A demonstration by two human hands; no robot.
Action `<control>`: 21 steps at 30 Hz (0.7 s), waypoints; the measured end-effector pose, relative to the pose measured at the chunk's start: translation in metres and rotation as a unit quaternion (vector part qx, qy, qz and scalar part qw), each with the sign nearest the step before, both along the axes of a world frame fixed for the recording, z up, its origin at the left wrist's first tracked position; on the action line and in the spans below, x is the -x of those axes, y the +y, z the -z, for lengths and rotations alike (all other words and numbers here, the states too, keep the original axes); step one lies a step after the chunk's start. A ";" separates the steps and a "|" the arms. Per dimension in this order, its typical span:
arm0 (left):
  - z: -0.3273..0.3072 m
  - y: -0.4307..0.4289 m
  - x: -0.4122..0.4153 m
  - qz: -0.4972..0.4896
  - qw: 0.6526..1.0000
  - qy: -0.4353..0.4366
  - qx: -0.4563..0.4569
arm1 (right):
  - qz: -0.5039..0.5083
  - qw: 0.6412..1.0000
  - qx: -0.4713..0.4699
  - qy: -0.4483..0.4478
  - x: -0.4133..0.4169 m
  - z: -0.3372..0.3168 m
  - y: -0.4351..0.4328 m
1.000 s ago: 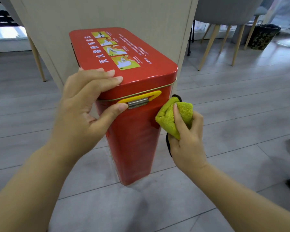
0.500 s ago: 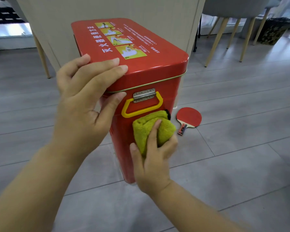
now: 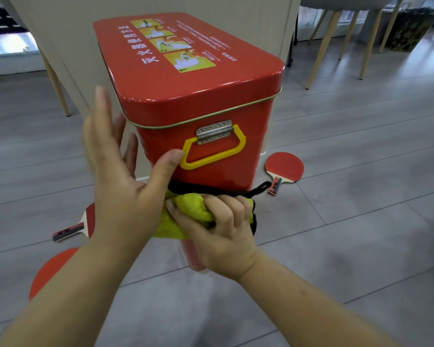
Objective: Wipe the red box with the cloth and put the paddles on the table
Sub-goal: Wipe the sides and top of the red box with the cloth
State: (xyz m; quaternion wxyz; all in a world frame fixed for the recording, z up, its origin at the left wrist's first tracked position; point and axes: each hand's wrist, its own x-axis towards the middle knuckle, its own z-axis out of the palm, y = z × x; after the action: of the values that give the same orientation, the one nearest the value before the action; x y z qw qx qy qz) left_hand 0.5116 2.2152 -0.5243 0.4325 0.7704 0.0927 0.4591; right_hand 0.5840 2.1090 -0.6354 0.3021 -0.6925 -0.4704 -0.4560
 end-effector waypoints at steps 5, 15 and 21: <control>0.012 -0.002 0.002 0.027 0.994 0.046 0.093 | -0.013 0.994 -0.061 0.086 -0.024 0.002 -0.013; 0.037 0.002 0.001 -0.001 0.994 0.092 0.061 | -0.024 0.929 -0.177 0.323 -0.018 0.010 -0.012; 0.035 -0.001 0.002 -0.001 0.993 0.081 0.084 | 0.010 0.958 -0.086 0.272 0.005 0.023 -0.005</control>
State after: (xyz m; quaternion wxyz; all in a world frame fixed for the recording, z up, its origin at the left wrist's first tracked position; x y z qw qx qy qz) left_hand 0.5094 2.2146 -0.5592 0.4861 0.7661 0.1659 0.3864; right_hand 0.5792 2.1043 -0.6586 0.4724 -0.7664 -0.3227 -0.2923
